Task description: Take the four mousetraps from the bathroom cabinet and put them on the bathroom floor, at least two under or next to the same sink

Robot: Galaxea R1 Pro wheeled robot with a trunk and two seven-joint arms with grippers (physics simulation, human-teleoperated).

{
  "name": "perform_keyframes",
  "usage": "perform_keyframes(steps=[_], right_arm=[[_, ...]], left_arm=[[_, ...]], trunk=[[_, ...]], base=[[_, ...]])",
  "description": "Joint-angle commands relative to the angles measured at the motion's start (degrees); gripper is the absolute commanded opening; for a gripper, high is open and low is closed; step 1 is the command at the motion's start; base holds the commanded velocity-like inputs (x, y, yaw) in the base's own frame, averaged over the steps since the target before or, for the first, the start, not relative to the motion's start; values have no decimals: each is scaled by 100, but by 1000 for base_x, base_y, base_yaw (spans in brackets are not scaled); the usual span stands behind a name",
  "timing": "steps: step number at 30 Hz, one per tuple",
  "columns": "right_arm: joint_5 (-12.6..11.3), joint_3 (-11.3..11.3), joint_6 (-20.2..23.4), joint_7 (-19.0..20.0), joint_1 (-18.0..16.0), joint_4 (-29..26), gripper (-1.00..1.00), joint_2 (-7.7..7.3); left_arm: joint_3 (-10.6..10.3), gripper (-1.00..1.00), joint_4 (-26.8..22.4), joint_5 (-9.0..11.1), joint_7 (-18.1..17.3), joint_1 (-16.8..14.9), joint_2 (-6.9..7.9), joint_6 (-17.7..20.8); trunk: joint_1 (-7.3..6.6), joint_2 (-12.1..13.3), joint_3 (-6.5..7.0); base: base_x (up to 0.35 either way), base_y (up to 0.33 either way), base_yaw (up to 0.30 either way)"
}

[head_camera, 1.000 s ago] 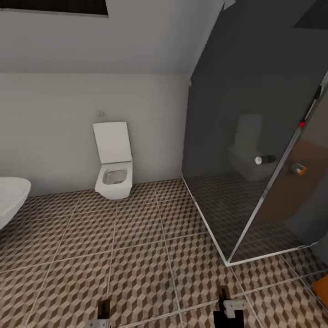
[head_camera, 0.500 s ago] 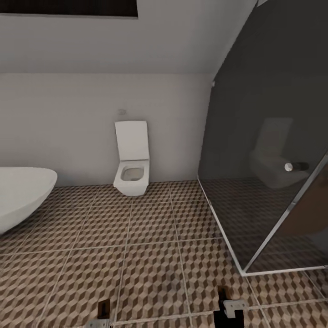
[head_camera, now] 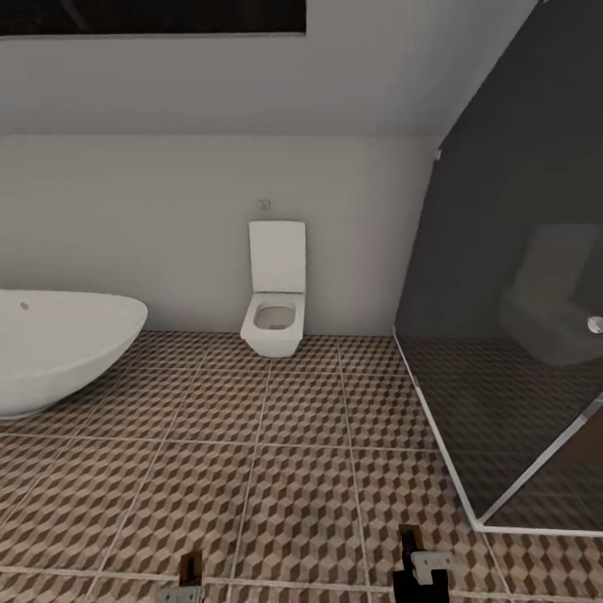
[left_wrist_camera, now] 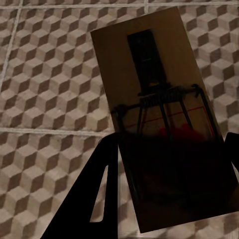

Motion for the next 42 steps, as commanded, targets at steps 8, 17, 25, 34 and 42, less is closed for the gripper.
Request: perform_keyframes(steps=[8, 17, 25, 34, 42], right_arm=[[14, 9, -14, -9, -2, 2, -100, 2], [14, 9, -14, -9, -2, 3, -100, 0], [14, 9, -14, -9, -2, 2, -100, 0], [14, 9, -14, -9, -2, 3, -100, -2], [14, 9, -14, -9, -2, 2, -100, 2]], left_arm=[[-48, -100, 23, 43, 22, -10, -5, -33], [-48, -100, 23, 43, 20, -10, -6, -33], [-48, -100, 23, 43, 18, -10, -6, -33], [-48, -100, 23, 43, 15, -10, -8, -33], [-48, -100, 23, 43, 17, -10, -6, -37]], trunk=[[0, -3, -5], [0, -3, -5], [0, -3, -5], [0, -3, -5], [0, -3, -5]], base=[[0, 0, 257], [0, 0, 257], [0, 0, 257], [0, 0, 257], [0, 0, 257]])
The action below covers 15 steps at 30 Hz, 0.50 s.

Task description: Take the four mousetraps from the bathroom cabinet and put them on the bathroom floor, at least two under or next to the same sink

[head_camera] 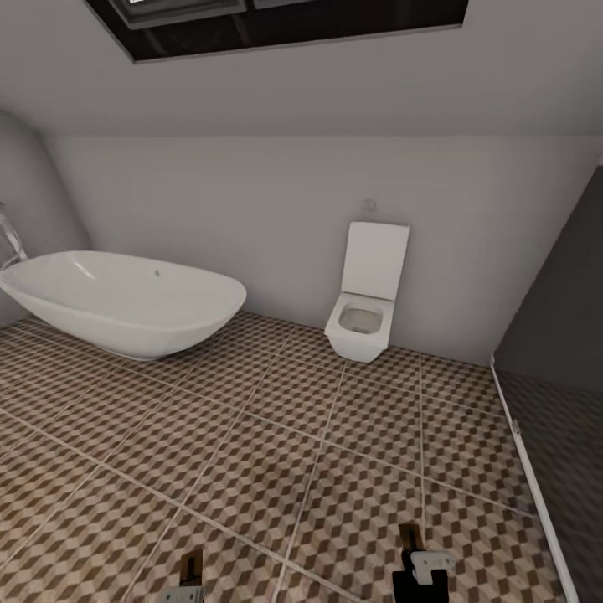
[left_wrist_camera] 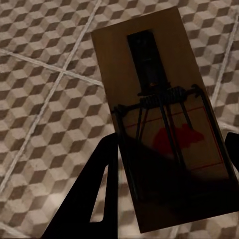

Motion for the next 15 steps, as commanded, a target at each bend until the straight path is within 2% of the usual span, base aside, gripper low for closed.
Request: perform_keyframes(steps=[1, 15], right_arm=[[14, 10, -14, -9, -2, 4, -100, -3], [14, 10, -14, -9, -2, 5, -100, 1]], left_arm=[[-49, -100, 23, 42, 20, -10, -3, -32], [-49, -100, 23, 42, 25, -10, -3, -31]], trunk=[[0, -3, -5], [0, -3, -5]], base=[[0, 0, 257], [0, 0, 257]])
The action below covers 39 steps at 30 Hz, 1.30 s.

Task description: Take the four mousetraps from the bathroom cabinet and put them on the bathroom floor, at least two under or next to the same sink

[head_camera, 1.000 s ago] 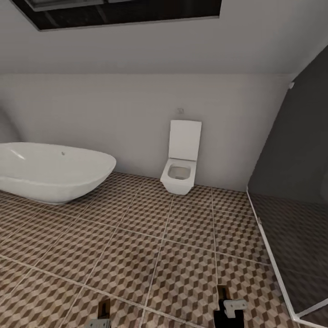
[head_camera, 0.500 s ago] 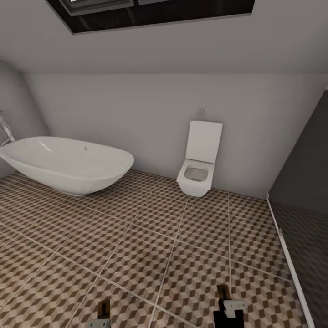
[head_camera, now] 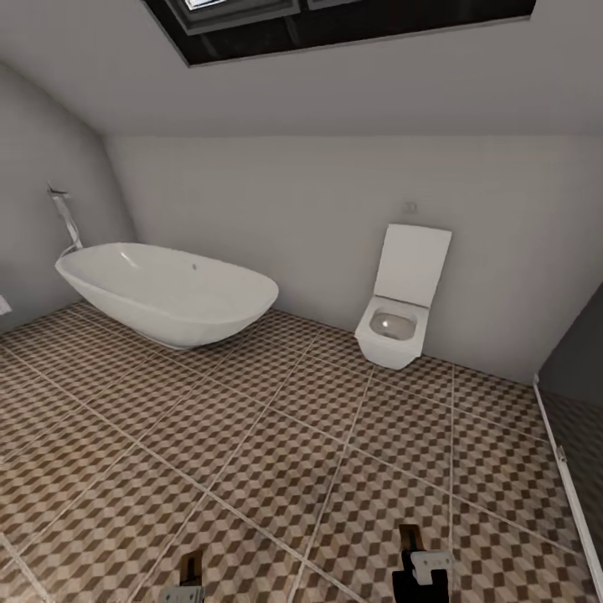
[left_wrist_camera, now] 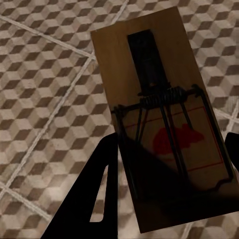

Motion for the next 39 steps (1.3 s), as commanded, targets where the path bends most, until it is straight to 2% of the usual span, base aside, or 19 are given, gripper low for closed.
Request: perform_keyframes(steps=[1, 39], right_arm=[[14, 9, -14, -9, -2, 3, -100, -2], [14, 9, -14, -9, -2, 3, -100, -3]], left_arm=[[-49, -100, 23, 42, 21, -10, -5, -33], [-49, -100, 23, 42, 22, -10, -12, -32]], trunk=[[0, -3, -5], [0, -3, -5]], base=[[0, 0, 257], [8, -1, 257]])
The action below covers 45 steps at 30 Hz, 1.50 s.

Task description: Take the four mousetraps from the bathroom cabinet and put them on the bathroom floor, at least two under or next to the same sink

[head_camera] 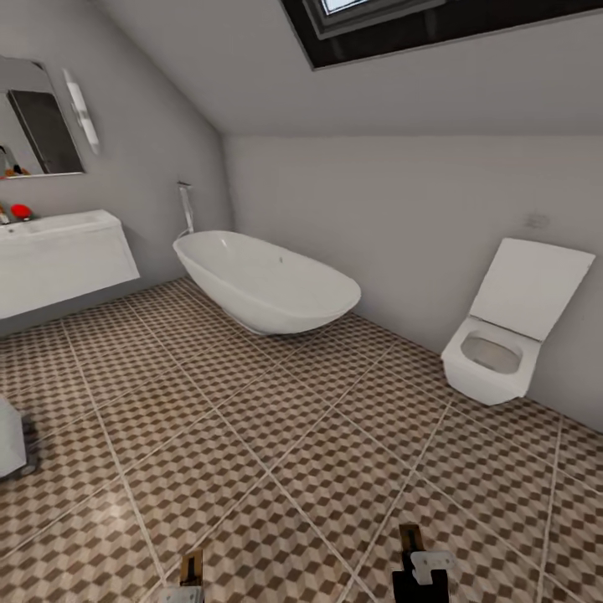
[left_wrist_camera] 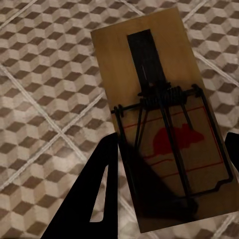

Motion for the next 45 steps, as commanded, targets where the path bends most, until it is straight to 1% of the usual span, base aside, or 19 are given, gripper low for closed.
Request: perform_keyframes(steps=[1, 27, 45], right_arm=[[14, 9, -14, -9, -2, 1, -100, -3], [14, 9, -14, -9, -2, -1, -100, -4], [14, 9, -14, -9, -2, 5, -100, 1]], left_arm=[[-49, -100, 23, 42, 21, -10, -3, -33], [-49, -100, 23, 42, 21, -10, -3, -34], [-49, -100, 23, 42, 21, -10, -3, -35]], trunk=[[1, -3, -5], [1, -3, -5], [1, -3, -5]], base=[[176, -40, 257], [311, -91, 257], [328, -9, 257]])
